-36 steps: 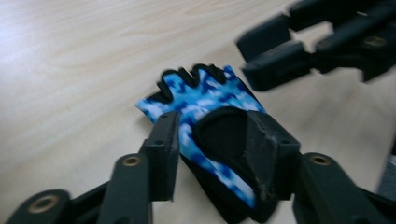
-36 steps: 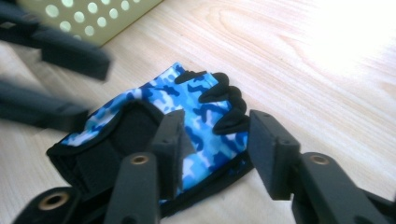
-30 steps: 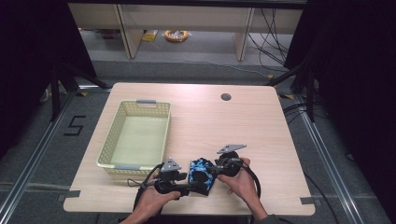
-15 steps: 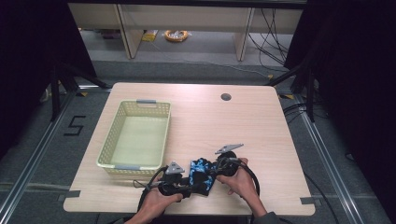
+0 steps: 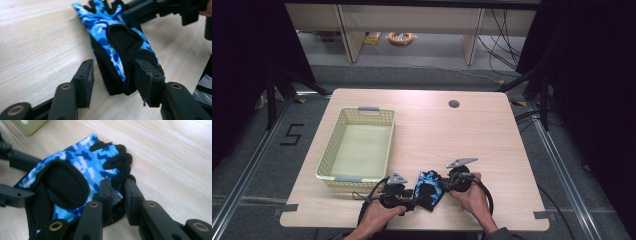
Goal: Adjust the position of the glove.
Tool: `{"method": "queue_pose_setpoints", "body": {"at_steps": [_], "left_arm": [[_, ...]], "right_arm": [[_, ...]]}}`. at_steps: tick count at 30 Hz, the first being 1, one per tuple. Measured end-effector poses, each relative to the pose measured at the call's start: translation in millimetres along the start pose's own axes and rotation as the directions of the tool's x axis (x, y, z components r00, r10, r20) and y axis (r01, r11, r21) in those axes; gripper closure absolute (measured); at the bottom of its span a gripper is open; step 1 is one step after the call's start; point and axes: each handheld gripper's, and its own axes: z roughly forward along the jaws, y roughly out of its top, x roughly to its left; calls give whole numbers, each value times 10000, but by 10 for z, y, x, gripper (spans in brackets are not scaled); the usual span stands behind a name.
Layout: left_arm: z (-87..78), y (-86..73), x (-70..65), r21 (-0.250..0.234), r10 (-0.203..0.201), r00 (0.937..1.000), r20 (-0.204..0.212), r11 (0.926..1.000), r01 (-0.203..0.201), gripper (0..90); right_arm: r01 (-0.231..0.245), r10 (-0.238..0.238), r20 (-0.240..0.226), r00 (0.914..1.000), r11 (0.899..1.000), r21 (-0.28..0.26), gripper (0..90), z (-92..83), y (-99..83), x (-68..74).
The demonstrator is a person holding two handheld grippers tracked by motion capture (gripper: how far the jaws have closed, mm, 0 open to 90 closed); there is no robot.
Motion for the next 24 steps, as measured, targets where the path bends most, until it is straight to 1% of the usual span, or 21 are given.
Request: {"method": "queue_pose_setpoints", "body": {"at_steps": [1, 2, 3, 4, 5, 6, 7, 8, 9, 10, 13, 14, 15, 16, 17, 18, 19, 20, 21, 22, 24], "left_arm": [[0, 0, -2, -2, 20, 10000, 14, 10000, -20, 498], [5, 2, -12, 112, 104, 9999, 55, 9999, -105, 511], [8, 2, -24, 195, 237, 9997, 24, 9995, -238, 539], [16, -1, -38, 211, 260, 9996, 69, 9994, -262, 577], [16, -1, -38, 211, 260, 9996, 69, 9994, -262, 611], [13, -2, -35, 396, 538, 9985, 112, 9977, -542, 639], [13, -2, -35, 396, 538, 9985, 112, 9977, -542, 658], [30, -19, -25, 153, 142, 9994, 314, 9998, -147, 683], [27, -27, -19, 84, 75, 9996, 280, 9999, -77, 714], [27, -32, -6, 85, 3, 9993, 383, 10000, -7, 739], [30, -39, 3, 19, -131, 9988, 481, 9999, 130, 769], [20, -39, 7, 37, -132, 9993, 357, 9999, 131, 769], [20, -42, 43, -27, -340, 9969, 714, 9994, 342, 779], [20, -42, 43, -27, -340, 9969, 714, 9994, 342, 783], [15, -35, 50, 11, -364, 9964, 761, 9993, 364, 789], [-7, -9, 39, -114, -300, 9968, 743, 9995, 309, 799], [-23, 5, 34, -166, -118, 9973, 728, 9998, 130, 804], [-34, 17, 30, -251, -41, 9975, 711, 9997, 59, 806], [-41, 27, 29, -256, -12, 9973, 729, 9997, 31, 807], [-53, 36, 36, -257, -24, 9971, 757, 9997, 44, 807], [-61, 40, 35, -292, 27, 9978, 660, 9996, -8, 807]], "right_arm": [[-46, 48, -52, 10000, 9997, 255, 798, -40, -14, 12], [-80, 80, -63, 9999, 9999, 147, 799, -50, -32, 27], [105, -105, 28, 9999, 9998, -153, 800, -32, -52, 19], [-214, 214, 48, 9998, 9998, 57, 801, -52, -58, 46], [-214, 214, 48, 9998, 9998, 57, 801, -52, -58, 46], [-96, 96, 142, 9999, 10000, 1, 802, -56, -63, 46], [9, -8, 81, 10000, 10000, -91, 802, -48, -65, 41], [51, -48, 112, 9999, 9996, -294, 803, -30, -71, 38], [52, -46, 205, 9998, 9996, -292, 804, -28, -75, 42], [-175, 170, 204, 9996, 9995, 266, 806, -58, -68, 54], [-221, 217, 174, 9996, 9995, 238, 811, -54, -70, 55], [-197, 196, 34, 9998, 9995, 230, 813, -67, -70, 43], [-157, 155, 136, 9998, 9997, 193, 824, -65, -73, 33], [-210, 208, 219, 9995, 9997, 118, 829, -64, -72, 38], [-189, 189, 44, 9998, 9998, -78, 832, -68, -77, 46], [-225, 225, -4, 9997, 9997, -45, 834, -70, -73, 42], [-188, 189, -205, 9996, 9998, 86, 835, -88, -64, 39], [112, -118, -295, 9995, 9997, -230, 836, -88, -60, 27], [18, -24, -179, 9998, 9994, -351, 837, -98, -56, 37], [-41, 30, -164, 9999, 9974, -713, 837, -85, -56, 44], [68, -77, -172, 9998, 9984, -559, 837, -115, -45, 45]]}}
